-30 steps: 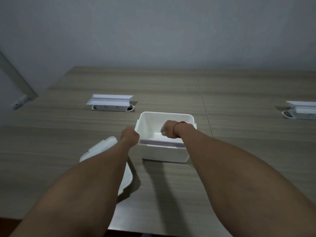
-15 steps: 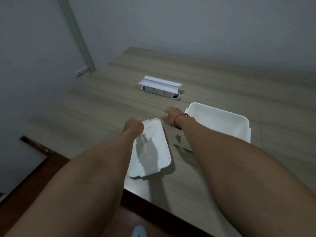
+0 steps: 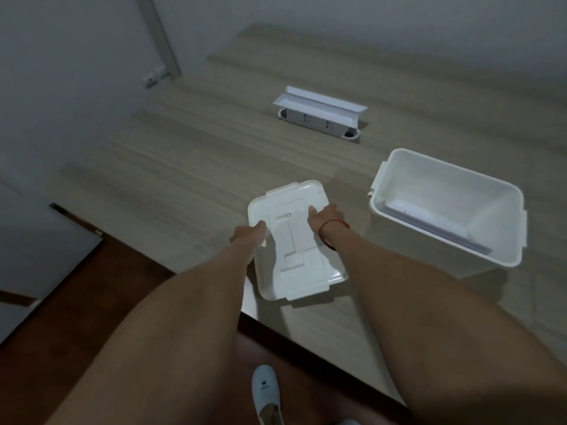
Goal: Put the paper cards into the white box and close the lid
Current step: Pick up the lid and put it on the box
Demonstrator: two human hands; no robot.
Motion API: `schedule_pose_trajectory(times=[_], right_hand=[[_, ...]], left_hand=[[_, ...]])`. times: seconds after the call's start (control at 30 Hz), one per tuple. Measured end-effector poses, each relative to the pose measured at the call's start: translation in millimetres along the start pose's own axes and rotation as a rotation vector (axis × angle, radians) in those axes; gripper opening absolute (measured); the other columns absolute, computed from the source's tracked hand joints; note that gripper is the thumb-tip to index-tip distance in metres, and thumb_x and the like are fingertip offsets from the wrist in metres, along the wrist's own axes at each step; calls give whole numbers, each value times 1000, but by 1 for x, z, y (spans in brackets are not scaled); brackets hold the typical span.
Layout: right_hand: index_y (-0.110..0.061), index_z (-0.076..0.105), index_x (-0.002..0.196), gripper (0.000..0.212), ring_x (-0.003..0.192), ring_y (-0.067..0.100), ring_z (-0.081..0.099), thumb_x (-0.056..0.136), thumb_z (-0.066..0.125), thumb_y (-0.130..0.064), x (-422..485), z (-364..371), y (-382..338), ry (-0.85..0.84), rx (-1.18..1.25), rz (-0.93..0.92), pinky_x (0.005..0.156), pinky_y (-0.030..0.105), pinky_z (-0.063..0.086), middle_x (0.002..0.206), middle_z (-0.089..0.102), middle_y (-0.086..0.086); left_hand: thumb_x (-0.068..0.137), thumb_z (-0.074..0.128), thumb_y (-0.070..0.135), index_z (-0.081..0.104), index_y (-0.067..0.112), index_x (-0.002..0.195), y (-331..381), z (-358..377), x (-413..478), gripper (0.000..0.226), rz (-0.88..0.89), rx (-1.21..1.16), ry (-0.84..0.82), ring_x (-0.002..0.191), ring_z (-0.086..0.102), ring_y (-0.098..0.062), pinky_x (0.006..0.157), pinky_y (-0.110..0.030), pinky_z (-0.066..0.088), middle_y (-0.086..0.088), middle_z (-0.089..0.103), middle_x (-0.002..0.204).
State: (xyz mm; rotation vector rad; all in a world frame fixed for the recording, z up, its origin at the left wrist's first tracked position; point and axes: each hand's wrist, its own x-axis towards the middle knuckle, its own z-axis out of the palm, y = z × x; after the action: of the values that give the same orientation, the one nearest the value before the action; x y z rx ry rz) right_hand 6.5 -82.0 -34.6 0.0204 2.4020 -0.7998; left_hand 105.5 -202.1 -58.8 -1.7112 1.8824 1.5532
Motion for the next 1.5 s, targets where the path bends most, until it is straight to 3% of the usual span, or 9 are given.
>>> schedule_pose_trajectory(times=[0.2, 0.5, 0.7, 0.77, 0.87, 0.97, 1.03, 1.33, 1.5], right_hand=[[-4, 26, 147, 70, 138, 33, 38, 97, 24, -53, -30, -54, -66, 27, 286, -42, 111, 39, 30, 152, 36, 15], [-7, 37, 144, 75, 137, 31, 42, 94, 22, -61, -95, -168, -190, 134, 987, -222, 115, 43, 31, 151, 40, 11], [-7, 52, 112, 31, 85, 27, 61, 88, 56, -26, -111, -180, -191, 62, 1179, -193, 94, 41, 54, 92, 60, 9], [-4, 47, 87, 2, 70, 26, 57, 89, 48, -4, -116, -179, -185, 74, 1180, -153, 88, 37, 55, 71, 50, 8], [-10, 34, 67, 36, 60, 18, 42, 100, 25, -1, -108, -180, -169, 27, 1182, -244, 73, 30, 47, 78, 45, 13], [4, 49, 112, 21, 101, 33, 60, 98, 36, -1, -106, -182, -164, 115, 1174, -176, 94, 35, 46, 136, 48, 25], [-5, 41, 136, 51, 120, 32, 57, 87, 54, -2, -106, -186, -160, 238, 1156, -56, 103, 41, 45, 140, 51, 14], [-10, 44, 131, 66, 117, 28, 60, 79, 71, -39, -103, -209, -110, 274, 1128, -21, 99, 42, 49, 134, 55, 7], [-9, 54, 127, 81, 107, 25, 67, 61, 79, -49, -71, -224, -68, 244, 1077, -53, 99, 42, 51, 125, 65, 7]], left_hand=[[67, 52, 45, 48, 1, 131, 59, -33, -23, 77, 236, -135, 128, 116, 60, -37, 99, -46, 50, -17, 59, 131], [80, 50, -3, 59, 3, 119, 171, -106, -112, 40, 930, 69, 401, 111, 61, -37, 88, -37, 49, -23, 65, 118], [83, 40, -2, 66, 16, 118, 187, -106, -131, 47, 1165, 285, 482, 114, 59, -31, 91, -34, 46, -14, 67, 118], [83, 38, -5, 65, 14, 120, 190, -103, -132, 50, 1157, 349, 450, 117, 57, -32, 93, -34, 44, -15, 65, 121], [80, 40, -10, 65, 16, 123, 191, -101, -127, 56, 1158, 459, 363, 118, 59, -29, 96, -34, 46, -13, 66, 123], [76, 43, -15, 62, 11, 127, 193, -101, -120, 60, 1124, 619, 196, 127, 54, -27, 103, -28, 41, -12, 59, 135], [78, 44, -14, 60, 10, 128, 192, -102, -115, 59, 1080, 666, 154, 129, 51, -27, 104, -27, 40, -12, 55, 139], [84, 50, 11, 71, 1, 99, 222, -94, -114, 29, 879, 336, 313, 106, 64, -40, 89, -42, 53, -24, 69, 113], [88, 42, 11, 40, 0, 135, 238, -64, -144, 48, 659, 117, 314, 130, 48, -41, 109, -45, 40, -23, 48, 141]])
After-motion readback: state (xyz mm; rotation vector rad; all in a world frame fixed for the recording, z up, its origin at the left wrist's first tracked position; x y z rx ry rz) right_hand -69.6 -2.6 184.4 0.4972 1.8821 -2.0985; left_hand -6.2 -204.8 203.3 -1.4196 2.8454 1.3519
